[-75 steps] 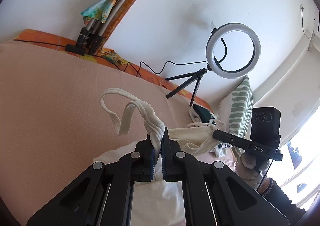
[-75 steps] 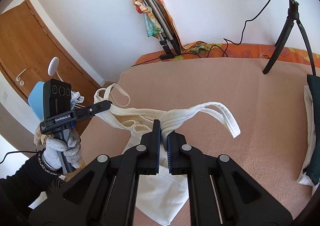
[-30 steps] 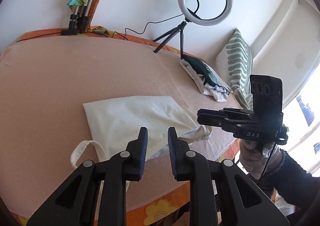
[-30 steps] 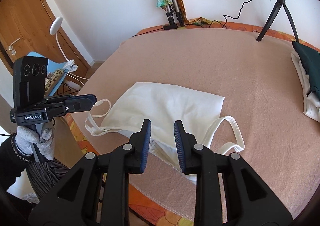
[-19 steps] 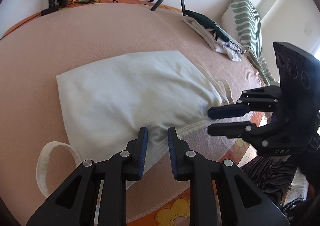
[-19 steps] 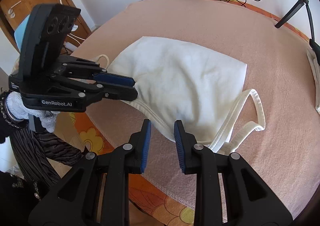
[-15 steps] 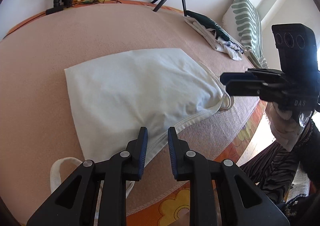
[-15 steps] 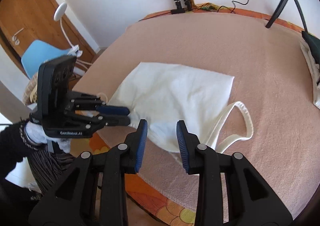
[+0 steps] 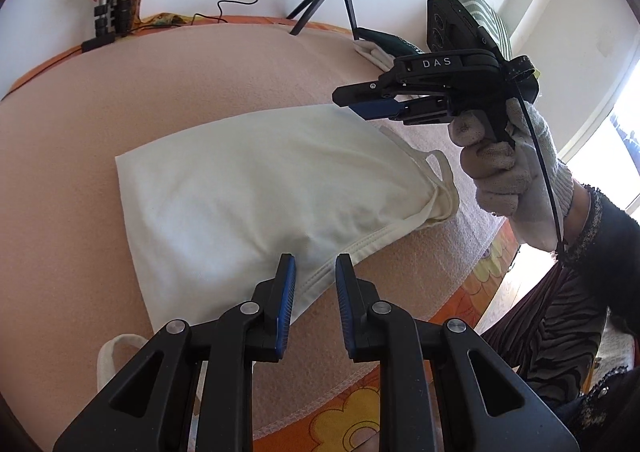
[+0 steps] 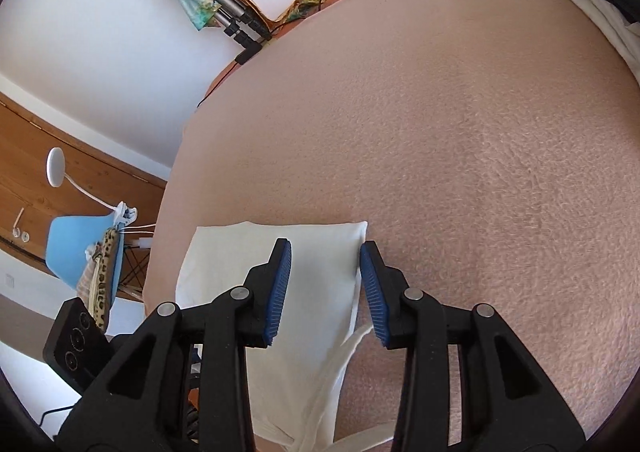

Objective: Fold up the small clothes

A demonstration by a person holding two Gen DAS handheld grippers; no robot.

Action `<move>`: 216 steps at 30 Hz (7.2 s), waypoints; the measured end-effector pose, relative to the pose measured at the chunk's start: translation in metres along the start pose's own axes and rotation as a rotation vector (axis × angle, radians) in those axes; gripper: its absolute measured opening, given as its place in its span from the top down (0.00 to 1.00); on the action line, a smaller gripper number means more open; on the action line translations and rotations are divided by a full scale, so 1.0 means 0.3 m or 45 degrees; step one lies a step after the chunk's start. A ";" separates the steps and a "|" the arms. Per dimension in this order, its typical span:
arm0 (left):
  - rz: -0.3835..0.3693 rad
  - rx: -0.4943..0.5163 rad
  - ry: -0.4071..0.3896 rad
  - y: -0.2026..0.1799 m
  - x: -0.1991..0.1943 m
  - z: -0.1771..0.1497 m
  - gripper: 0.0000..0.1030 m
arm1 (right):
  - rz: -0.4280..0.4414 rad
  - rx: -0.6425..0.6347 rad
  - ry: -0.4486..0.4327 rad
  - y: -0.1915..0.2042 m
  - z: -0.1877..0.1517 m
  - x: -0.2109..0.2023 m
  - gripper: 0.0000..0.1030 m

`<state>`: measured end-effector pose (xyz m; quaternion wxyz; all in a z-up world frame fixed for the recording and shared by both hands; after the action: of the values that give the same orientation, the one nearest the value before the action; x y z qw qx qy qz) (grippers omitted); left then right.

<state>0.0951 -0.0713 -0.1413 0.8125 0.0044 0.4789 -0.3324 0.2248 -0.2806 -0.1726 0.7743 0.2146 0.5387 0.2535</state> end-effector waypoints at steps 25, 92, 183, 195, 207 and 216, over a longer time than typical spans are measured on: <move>0.007 -0.191 -0.067 0.147 -0.103 0.013 0.82 | -0.263 -0.402 0.044 0.138 -0.176 -0.109 0.92; -0.144 -0.656 -0.133 0.421 0.071 0.206 0.89 | 0.157 0.117 0.108 0.019 -0.316 -0.059 0.80; -0.170 0.122 -0.503 -0.712 0.371 1.125 0.92 | -1.141 -0.394 -0.534 -0.426 0.101 -1.024 0.90; -0.036 0.130 -0.452 -0.683 0.530 1.195 0.92 | -1.099 -0.364 -0.451 -0.595 0.188 -0.918 0.90; 0.124 0.162 -0.464 -0.683 0.546 1.208 0.40 | -1.104 -0.299 -0.425 -0.650 0.193 -0.904 0.54; 0.150 0.193 -0.516 -0.711 0.484 1.203 0.29 | -1.105 -0.366 -0.507 -0.556 0.165 -0.953 0.33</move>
<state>0.3052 -0.4327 0.0070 0.9074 0.0266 0.2785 -0.3137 0.2152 -0.5917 -0.0500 0.9180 -0.0940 0.3794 -0.0663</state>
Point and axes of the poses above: each gripper's, at about its wrist camera, not at the fingertips, and x roughly the way its jaws point, y to its left, z to its top, the point moved 4 cm from there along x, roughly the way its jaws point, and after that the axes turned 2 degrees about y, right-handed, at the moved point
